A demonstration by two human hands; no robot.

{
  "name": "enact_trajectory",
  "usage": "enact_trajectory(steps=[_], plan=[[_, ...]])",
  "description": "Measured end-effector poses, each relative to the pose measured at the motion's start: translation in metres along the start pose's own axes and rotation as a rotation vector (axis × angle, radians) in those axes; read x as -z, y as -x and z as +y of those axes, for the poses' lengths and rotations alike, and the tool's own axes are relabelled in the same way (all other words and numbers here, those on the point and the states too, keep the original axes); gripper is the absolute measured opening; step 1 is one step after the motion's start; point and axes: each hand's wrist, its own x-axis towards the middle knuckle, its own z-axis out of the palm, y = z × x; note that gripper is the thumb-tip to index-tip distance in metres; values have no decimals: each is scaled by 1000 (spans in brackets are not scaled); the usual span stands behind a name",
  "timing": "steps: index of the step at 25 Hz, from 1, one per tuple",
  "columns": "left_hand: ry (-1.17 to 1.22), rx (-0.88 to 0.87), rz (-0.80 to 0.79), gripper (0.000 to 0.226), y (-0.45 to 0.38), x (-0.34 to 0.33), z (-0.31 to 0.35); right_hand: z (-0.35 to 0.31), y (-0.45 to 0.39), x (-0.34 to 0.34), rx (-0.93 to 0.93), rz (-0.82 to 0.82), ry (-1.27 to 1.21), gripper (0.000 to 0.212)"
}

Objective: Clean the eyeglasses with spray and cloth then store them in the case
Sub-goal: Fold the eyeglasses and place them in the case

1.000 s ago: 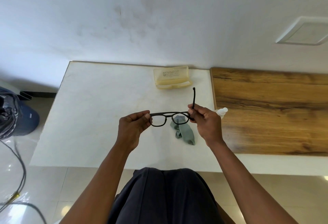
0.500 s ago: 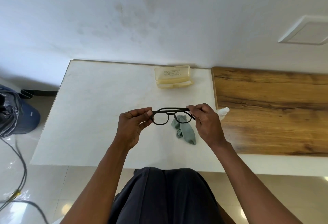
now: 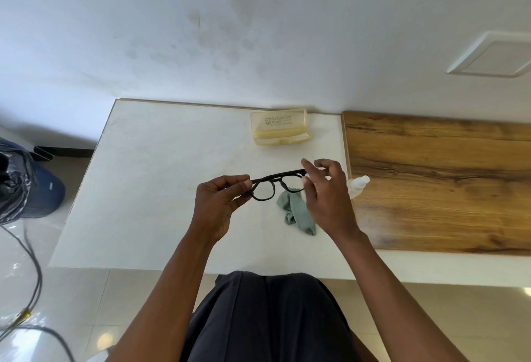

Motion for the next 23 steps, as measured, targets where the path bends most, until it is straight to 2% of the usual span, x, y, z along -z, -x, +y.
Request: enact_trajectory(steps=[1,5,7,10,17,20,23], plan=[[-6,-3,1,11,0,-2,0,-9,1,-1,19,-6,-18,38],[-56,-15,-6,10,2,-6,-1,-36,6,-12,111,-209,14,61],[-73,-25,-8,11,4,-7,-2,-41,8,-16,136,-248,44,65],[-89,-43,-33,11,5,-7,-4,-44,11,-21,143,-293,64,63],[-167,-79,-84,11,6,-8,-2,-42,13,-23,164,-252,36,47],[-113,-73,-115,9,7,-9,1,-40,13,-21,115,-243,-40,46],[-52,-34,-35,12,5,-8,0,-37,8,-15,3,-226,-223,46]])
